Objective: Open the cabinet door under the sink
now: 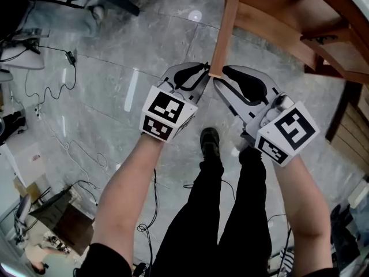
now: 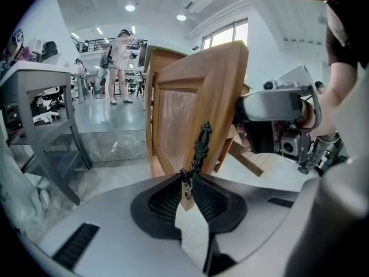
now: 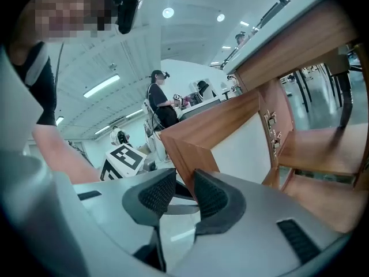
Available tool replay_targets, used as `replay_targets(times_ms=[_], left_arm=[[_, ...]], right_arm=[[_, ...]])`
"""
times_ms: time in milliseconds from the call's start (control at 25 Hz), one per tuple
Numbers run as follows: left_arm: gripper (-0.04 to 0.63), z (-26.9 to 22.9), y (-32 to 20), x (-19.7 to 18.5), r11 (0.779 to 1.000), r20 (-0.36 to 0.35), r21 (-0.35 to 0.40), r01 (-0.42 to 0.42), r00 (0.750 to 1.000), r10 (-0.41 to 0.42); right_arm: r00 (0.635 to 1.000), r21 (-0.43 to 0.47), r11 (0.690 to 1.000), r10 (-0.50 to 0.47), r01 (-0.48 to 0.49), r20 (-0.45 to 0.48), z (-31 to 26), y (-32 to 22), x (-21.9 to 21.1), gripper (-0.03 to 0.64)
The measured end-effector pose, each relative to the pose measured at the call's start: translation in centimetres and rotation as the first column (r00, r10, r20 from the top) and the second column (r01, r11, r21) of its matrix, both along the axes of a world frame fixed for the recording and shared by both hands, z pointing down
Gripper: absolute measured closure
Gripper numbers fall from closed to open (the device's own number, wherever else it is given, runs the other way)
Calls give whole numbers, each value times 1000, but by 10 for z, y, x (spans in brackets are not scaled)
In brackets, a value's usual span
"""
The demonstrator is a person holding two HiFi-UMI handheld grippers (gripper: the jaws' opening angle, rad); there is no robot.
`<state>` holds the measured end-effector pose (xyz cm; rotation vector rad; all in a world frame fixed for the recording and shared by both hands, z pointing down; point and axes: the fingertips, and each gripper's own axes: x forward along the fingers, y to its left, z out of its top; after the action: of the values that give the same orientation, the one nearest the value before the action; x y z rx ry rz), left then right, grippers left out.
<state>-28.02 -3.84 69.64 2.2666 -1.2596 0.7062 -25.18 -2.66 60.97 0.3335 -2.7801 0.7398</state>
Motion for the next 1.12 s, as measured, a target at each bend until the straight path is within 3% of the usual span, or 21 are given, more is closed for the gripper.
replay_targets(times_ms=[80,240,480,800,1120], left_arm=[[525,0,1,-8,1000,17,6,21,1000,-21],[531,-3,6,-24,997,118,50,61,991,-67],[555,-15,16,-10,994,76,63,93,992,-97],[555,-23,12,63,995,16,58,82,996,-83],[555,-37,-51,163,998,-14,61,-35,999,36]], right_arm=[[1000,-1,1000,6,-6,-1,0,0,-2,502],[999,-6,999,33,-33,-17,6,-4,5,507],[997,-10,997,72,-72,-24,7,-14,25,514],[992,-18,993,118,-119,-39,9,-23,84,515],[972,25,979,205,-203,-116,19,-81,179,515]])
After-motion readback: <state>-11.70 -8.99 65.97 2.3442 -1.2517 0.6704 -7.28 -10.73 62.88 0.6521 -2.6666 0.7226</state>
